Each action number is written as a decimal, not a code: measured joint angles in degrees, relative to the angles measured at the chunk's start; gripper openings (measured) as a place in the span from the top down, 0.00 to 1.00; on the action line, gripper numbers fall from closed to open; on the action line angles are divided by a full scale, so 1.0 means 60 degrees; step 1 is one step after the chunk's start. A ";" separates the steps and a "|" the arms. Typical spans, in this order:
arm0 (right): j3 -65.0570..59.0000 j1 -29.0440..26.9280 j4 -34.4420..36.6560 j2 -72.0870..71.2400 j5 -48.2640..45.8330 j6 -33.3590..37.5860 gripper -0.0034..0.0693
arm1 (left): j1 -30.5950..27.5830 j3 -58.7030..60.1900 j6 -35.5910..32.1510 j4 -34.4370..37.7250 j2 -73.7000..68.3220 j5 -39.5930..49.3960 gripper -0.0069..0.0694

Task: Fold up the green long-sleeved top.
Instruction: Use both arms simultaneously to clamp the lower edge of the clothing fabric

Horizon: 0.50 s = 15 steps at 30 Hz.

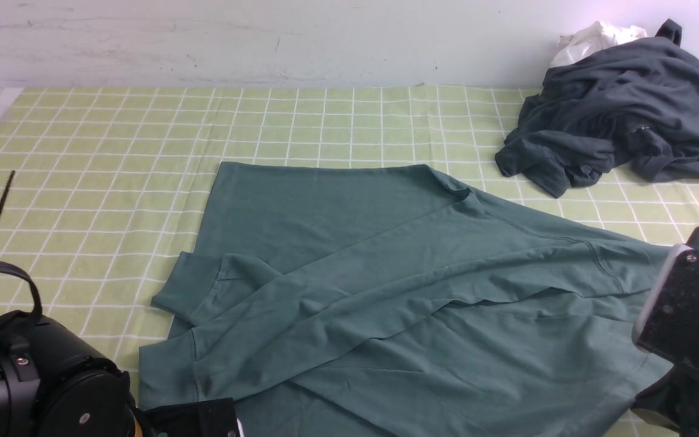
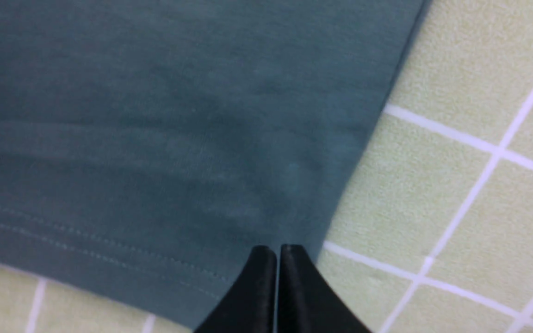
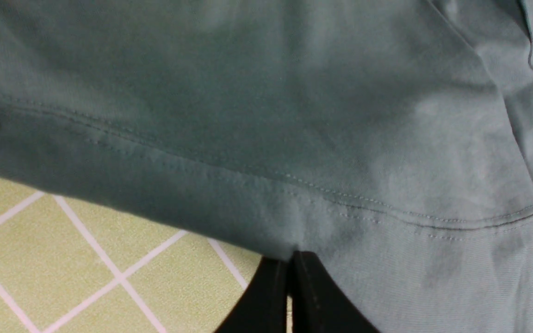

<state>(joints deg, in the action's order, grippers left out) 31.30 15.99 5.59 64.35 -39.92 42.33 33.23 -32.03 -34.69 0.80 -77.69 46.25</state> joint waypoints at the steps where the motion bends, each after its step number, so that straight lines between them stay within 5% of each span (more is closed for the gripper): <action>1: 0.0000 0.0000 0.0011 0.0000 0.0011 0.0000 0.96 | 0.0000 0.0000 0.0046 0.0000 0.0038 0.0054 0.90; 11: 0.0000 0.0000 0.0023 -0.0008 0.0127 0.0000 0.96 | 0.0000 0.0383 0.0225 -0.0468 -0.0404 -0.0238 0.55; 15: 0.0000 0.0000 0.0030 -0.0008 0.0170 0.0000 0.96 | 0.0013 0.0435 0.0307 -0.0652 -0.0734 -0.0489 0.55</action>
<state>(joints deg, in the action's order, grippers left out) 31.30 15.99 5.76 64.30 -38.90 42.33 33.30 -29.42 -32.85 -3.11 -82.09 43.32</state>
